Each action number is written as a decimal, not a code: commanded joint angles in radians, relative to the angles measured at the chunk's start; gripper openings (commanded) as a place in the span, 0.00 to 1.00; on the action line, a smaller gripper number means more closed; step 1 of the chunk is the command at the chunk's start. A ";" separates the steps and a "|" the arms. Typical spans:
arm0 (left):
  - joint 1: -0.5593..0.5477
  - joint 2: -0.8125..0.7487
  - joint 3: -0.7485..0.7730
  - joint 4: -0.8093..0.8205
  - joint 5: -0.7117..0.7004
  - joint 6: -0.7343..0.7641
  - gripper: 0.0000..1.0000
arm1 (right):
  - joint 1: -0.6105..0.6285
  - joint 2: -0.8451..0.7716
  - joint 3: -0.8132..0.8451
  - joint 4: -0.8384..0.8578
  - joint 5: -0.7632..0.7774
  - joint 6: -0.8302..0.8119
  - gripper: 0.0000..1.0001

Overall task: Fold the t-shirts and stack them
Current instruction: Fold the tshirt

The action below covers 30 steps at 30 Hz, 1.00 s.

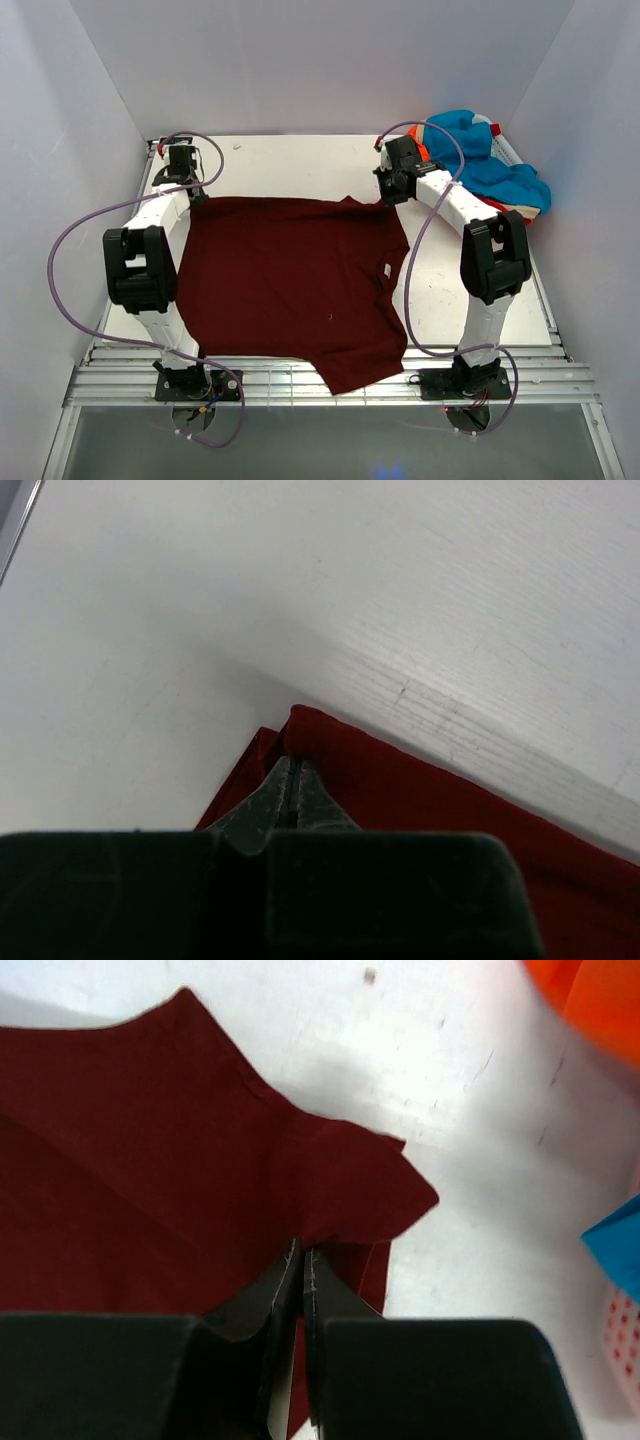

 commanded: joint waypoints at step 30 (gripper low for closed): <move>0.003 -0.311 -0.359 -0.187 -0.132 -0.071 0.00 | 0.312 -0.514 -0.522 -0.225 0.171 0.243 0.08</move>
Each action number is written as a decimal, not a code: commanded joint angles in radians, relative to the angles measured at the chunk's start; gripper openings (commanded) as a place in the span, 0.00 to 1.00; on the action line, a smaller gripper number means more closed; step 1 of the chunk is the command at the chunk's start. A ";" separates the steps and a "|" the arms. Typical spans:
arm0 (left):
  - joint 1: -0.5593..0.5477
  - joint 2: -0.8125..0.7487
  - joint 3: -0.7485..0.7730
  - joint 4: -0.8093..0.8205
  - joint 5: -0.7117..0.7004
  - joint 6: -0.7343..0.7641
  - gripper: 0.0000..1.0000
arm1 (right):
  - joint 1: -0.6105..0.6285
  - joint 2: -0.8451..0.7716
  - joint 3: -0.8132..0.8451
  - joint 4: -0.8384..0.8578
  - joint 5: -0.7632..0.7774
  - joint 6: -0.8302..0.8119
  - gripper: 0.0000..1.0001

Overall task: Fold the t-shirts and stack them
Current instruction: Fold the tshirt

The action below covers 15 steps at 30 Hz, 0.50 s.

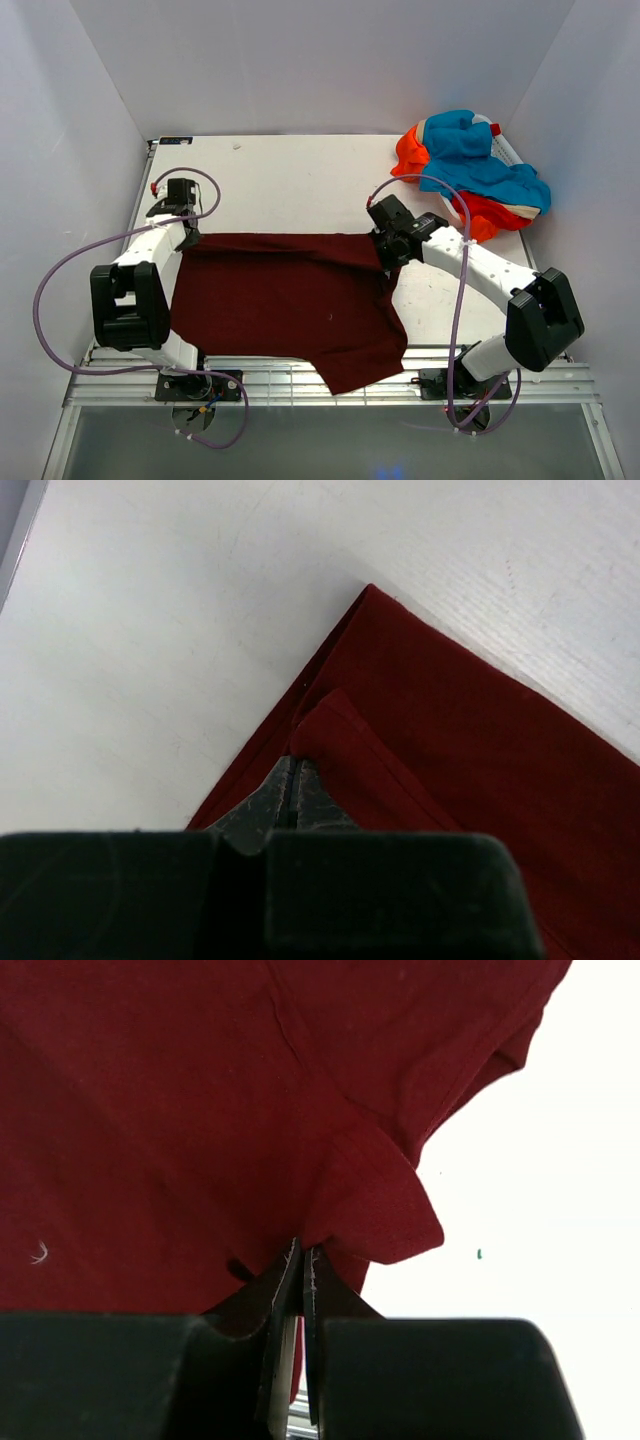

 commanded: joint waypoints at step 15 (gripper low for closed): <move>0.006 0.084 0.092 -0.190 -0.155 -0.141 0.18 | 0.081 -0.076 -0.042 -0.147 -0.114 0.041 0.36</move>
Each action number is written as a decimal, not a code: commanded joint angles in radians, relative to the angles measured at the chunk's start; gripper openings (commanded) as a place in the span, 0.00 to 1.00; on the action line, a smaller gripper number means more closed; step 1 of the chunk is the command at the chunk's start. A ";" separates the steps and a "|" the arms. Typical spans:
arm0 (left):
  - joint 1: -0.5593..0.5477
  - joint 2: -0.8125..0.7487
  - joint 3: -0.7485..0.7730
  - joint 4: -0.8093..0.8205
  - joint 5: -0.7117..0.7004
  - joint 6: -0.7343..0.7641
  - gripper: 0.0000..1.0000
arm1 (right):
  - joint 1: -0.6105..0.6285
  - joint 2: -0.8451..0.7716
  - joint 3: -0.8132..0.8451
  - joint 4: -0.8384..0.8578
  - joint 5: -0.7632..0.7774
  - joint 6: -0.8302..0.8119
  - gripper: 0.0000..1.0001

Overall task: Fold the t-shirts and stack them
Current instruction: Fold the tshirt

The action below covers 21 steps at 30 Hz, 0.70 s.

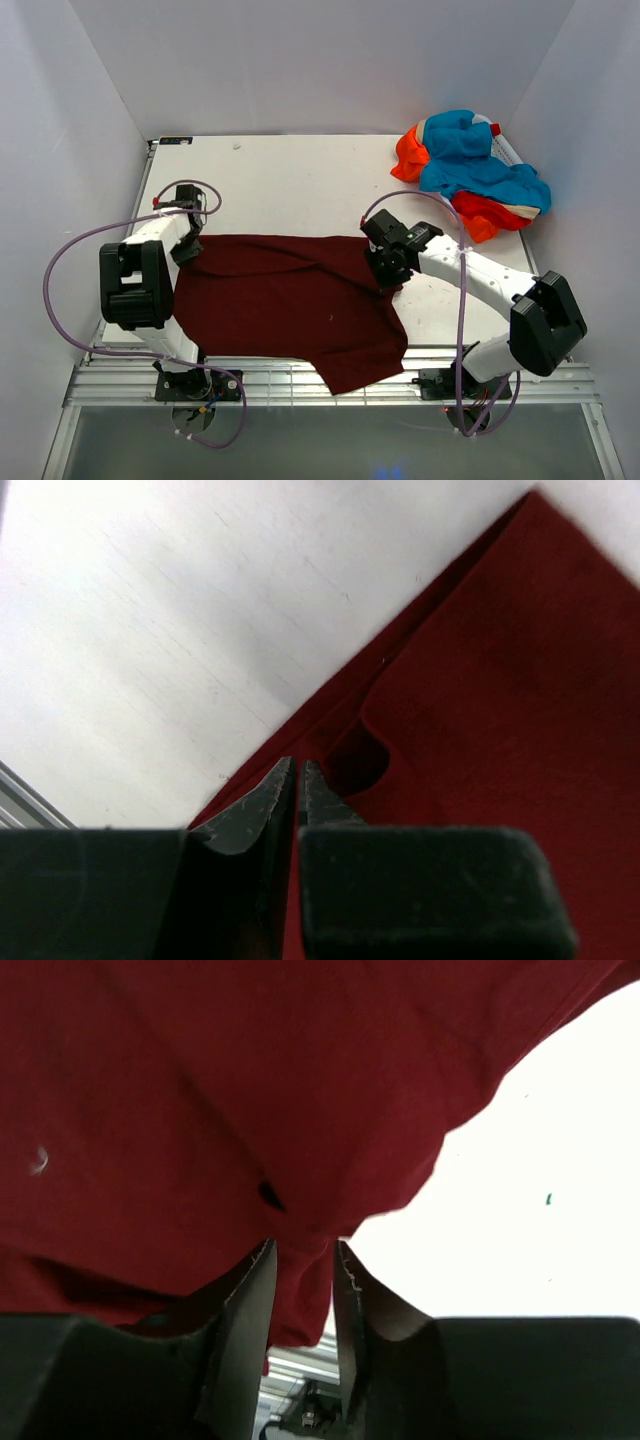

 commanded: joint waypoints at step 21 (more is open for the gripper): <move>0.006 0.117 0.182 0.040 0.201 -0.047 0.00 | -0.111 0.300 0.269 0.078 0.289 -0.043 0.08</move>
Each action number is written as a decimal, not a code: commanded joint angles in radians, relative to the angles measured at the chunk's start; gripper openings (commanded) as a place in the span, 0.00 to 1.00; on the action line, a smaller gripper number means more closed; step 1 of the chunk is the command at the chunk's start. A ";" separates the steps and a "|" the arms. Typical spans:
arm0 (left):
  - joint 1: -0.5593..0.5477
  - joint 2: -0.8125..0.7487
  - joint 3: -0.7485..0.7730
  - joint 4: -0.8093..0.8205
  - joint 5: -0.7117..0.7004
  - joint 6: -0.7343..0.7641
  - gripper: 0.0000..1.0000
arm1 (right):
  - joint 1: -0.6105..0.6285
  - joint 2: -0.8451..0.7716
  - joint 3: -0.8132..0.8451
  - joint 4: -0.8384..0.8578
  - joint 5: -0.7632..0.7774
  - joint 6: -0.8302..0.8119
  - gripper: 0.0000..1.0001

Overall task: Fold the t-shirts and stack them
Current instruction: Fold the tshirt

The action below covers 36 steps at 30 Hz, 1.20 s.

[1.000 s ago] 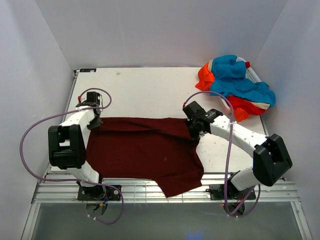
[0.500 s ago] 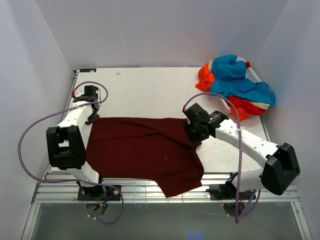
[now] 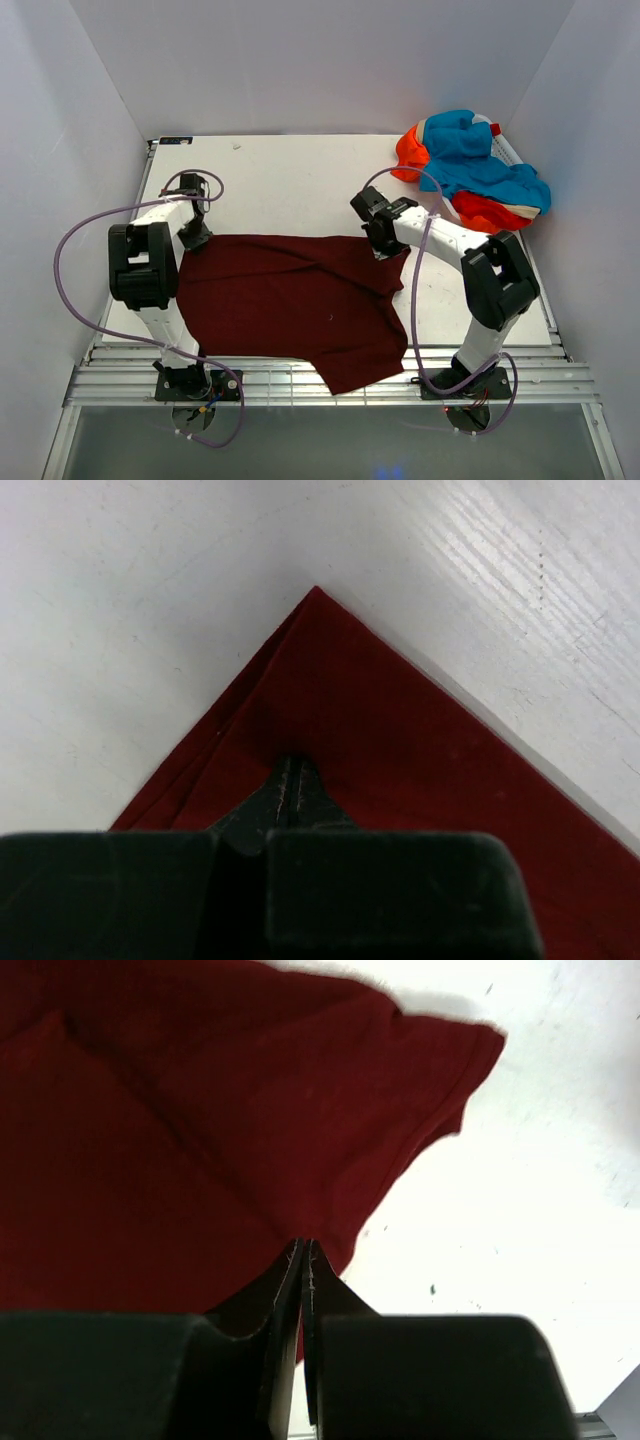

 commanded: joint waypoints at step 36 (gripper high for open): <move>0.044 0.303 0.292 -0.037 0.028 0.087 0.00 | -0.313 0.447 0.346 0.013 -0.016 -0.122 0.08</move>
